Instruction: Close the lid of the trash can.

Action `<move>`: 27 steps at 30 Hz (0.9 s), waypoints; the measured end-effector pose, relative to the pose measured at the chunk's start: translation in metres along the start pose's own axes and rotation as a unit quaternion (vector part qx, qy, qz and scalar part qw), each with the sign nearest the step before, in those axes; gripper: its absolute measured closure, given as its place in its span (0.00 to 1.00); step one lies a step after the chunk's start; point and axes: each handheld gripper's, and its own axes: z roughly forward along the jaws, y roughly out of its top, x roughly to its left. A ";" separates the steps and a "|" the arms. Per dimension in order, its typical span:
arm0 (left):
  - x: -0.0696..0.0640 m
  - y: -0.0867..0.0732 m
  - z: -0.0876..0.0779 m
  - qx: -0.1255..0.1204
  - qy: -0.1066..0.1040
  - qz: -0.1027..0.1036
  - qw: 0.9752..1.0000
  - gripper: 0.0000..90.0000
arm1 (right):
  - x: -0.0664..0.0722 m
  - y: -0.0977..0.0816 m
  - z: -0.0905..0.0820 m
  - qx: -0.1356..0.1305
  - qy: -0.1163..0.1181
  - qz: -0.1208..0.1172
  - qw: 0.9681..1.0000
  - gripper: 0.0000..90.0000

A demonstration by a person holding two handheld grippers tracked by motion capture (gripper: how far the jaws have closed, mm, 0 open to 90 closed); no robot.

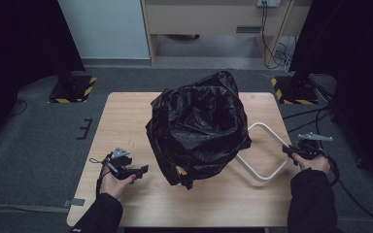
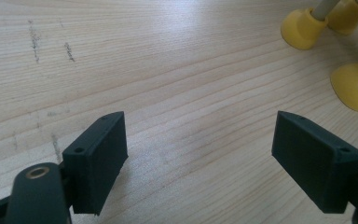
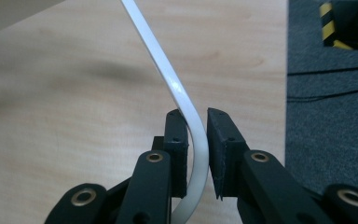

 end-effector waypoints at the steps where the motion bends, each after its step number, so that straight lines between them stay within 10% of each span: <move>1: 0.000 0.000 0.000 0.000 0.000 0.000 1.000 0.19 | 0.000 0.001 -0.001 -0.010 -0.002 0.008 1.000 0.87; 9: 0.000 0.000 0.000 0.000 0.000 0.001 1.000 0.19 | -0.002 0.006 -0.011 -0.084 -0.032 0.063 0.994 0.87; 17: 0.000 0.000 0.000 0.000 -0.001 0.000 1.000 0.19 | -0.001 0.014 -0.024 -0.174 -0.058 0.101 0.978 0.87; 27: 0.000 0.001 0.000 -0.002 -0.002 0.001 1.000 0.19 | 0.002 0.023 -0.036 -0.244 -0.037 0.115 0.962 0.88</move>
